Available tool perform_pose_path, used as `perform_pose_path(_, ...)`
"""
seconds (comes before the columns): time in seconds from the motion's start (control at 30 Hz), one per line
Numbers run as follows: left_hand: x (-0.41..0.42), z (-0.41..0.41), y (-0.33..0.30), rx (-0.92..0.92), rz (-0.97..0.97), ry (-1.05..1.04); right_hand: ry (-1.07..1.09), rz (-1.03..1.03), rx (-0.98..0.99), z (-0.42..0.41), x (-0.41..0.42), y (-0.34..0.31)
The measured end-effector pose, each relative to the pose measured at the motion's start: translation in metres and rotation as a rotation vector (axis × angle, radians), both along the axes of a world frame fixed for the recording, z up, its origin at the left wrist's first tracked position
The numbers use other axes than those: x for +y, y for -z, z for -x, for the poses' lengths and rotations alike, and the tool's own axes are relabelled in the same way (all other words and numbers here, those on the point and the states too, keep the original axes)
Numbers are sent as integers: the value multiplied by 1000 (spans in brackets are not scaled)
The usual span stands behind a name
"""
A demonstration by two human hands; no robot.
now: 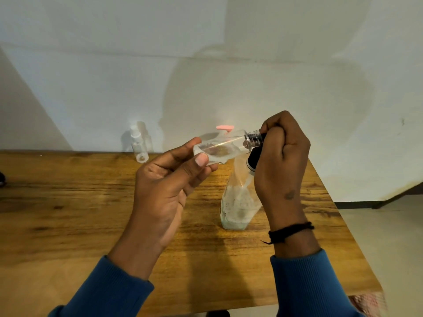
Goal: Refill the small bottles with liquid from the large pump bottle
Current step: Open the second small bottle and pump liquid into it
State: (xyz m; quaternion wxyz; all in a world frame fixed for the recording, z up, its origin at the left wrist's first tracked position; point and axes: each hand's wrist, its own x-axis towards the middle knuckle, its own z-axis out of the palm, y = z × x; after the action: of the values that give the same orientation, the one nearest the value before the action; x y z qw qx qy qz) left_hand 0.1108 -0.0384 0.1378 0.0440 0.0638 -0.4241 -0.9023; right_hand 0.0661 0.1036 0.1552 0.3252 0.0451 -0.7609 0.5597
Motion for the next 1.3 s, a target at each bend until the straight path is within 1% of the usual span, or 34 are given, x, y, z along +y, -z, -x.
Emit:
perform_pose_path(0.13,0,-2,0,0,2,6,-18,6,-13,-1,1,-2)
perform_pose_path(0.23,0,-1,-1,10,6,12,10,-29,4,-1,2,-4)
perform_pose_path(0.37,-1,-1,1,2,4,6,-10,25,7,-2,-4,2)
perform_pose_path(0.53,-1,-1,0,3,13,20,8,-53,-11,0,1,-3)
perform_pose_path(0.77,-3,0,1,10,10,1,25,-30,-25,-2,-3,2)
perform_pose_path(0.9,-3,0,1,16,13,15,49,-61,6,-3,-2,-3)
perform_pose_path(1.03,-4,0,3,12,15,0,64,-76,-14,-1,-4,4)
perform_pose_path(1.2,-3,0,3,5,11,7,98,-159,-3,-2,-1,-2)
perform_pose_path(1.3,-3,0,3,8,10,5,72,-91,-18,-2,-3,0)
